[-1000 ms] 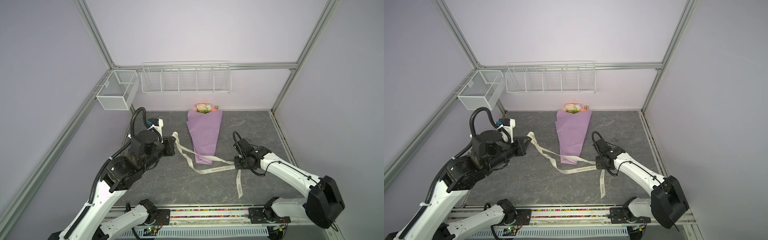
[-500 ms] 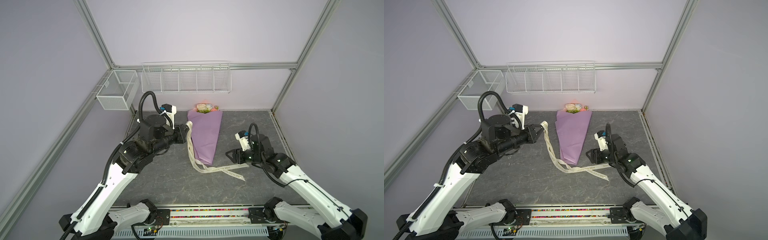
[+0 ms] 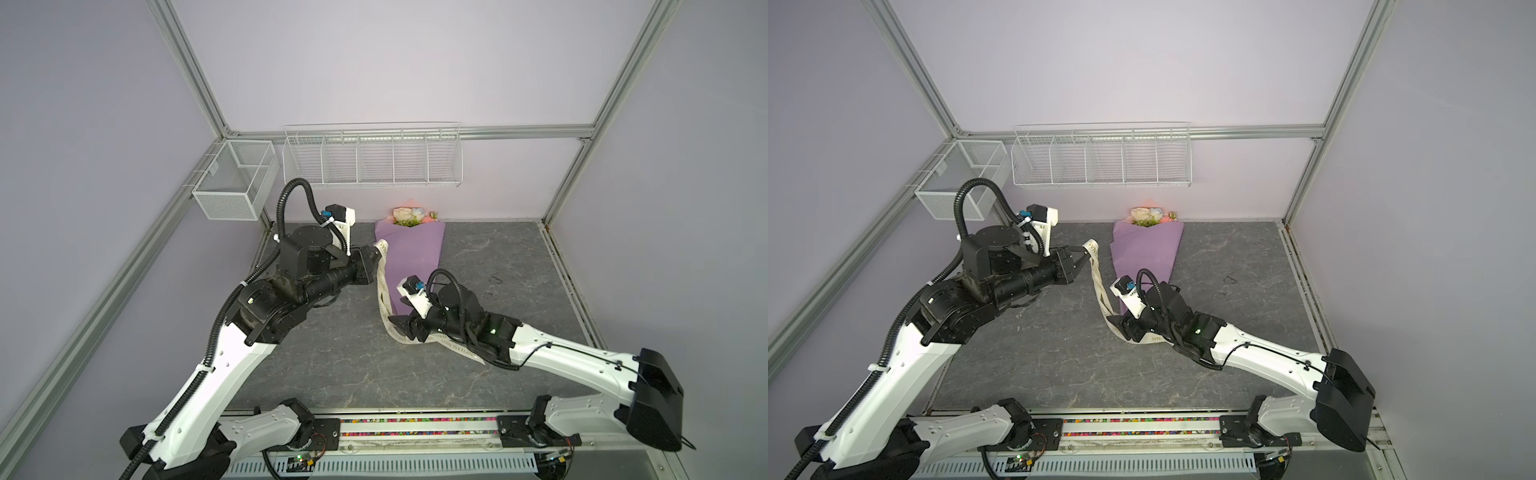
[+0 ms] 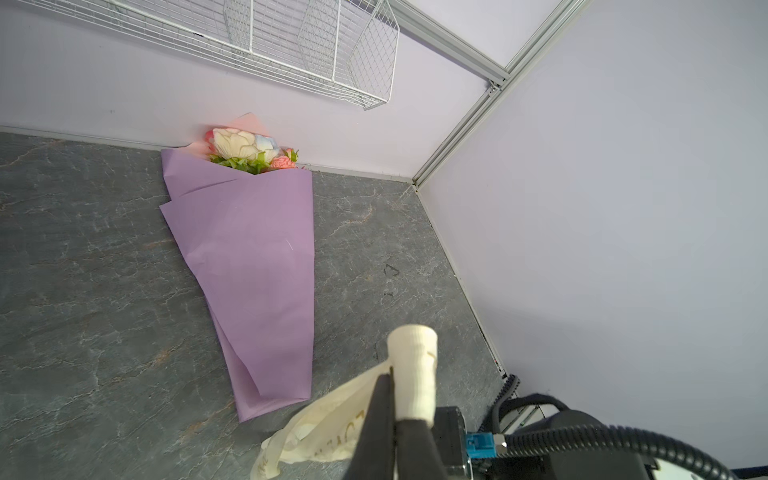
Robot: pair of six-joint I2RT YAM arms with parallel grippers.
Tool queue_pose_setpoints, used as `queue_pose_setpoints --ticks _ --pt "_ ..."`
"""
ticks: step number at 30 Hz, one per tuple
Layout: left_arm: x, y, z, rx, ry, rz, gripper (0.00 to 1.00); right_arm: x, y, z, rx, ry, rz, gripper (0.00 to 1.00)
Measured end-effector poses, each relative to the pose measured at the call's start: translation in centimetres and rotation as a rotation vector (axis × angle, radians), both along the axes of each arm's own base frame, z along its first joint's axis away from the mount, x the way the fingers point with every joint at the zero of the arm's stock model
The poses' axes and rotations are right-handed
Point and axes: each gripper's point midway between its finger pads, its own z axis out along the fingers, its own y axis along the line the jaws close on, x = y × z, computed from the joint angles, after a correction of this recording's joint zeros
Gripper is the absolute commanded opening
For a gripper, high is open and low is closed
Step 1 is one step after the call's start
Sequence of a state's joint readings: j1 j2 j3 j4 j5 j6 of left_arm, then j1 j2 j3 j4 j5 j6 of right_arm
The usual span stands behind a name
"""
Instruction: Tie the bouquet of fake flowers
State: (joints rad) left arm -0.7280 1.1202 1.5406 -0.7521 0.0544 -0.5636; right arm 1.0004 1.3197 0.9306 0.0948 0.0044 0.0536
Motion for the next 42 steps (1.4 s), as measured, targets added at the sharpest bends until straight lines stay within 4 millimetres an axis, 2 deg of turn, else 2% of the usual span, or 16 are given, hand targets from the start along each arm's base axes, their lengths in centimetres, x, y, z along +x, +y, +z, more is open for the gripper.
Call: queue_pose_setpoints --ticks 2,6,9,16,21,27,29,32,36,42 --pt "0.0 0.0 0.0 0.0 0.0 0.0 0.0 0.6 0.5 0.9 0.022 -0.034 -0.013 0.43" --pt "0.0 0.0 0.0 -0.001 -0.001 0.0 0.0 1.5 1.4 2.5 0.065 -0.07 -0.025 0.38" --pt "-0.1 0.0 0.1 -0.002 -0.001 0.0 0.0 1.9 2.2 2.7 0.073 -0.071 -0.021 0.37" --pt "-0.4 0.5 0.7 -0.016 -0.017 0.005 0.0 3.1 3.0 0.2 0.039 -0.042 -0.057 0.25" --pt "-1.0 1.5 1.7 -0.034 -0.047 0.026 0.0 4.3 1.9 -2.1 0.003 -0.021 -0.159 0.21" --pt "-1.7 3.6 3.0 -0.047 -0.092 0.087 0.0 5.4 -1.7 -7.0 -0.088 0.024 -0.312 0.18" --pt "-2.0 4.4 3.4 -0.047 -0.106 0.11 0.0 5.7 -3.8 -8.9 -0.132 0.052 -0.374 0.17" --pt "-2.3 5.5 3.6 -0.039 -0.123 0.14 0.0 6.2 -7.1 -10.3 -0.171 0.084 -0.465 0.15" --pt "-2.4 6.8 3.6 -0.016 -0.135 0.186 0.0 6.5 -11.1 -9.4 -0.156 0.102 -0.56 0.14" --pt "-2.9 9.1 3.5 0.012 -0.149 0.263 0.0 6.4 -17.5 -5.6 -0.105 0.108 -0.732 0.12"
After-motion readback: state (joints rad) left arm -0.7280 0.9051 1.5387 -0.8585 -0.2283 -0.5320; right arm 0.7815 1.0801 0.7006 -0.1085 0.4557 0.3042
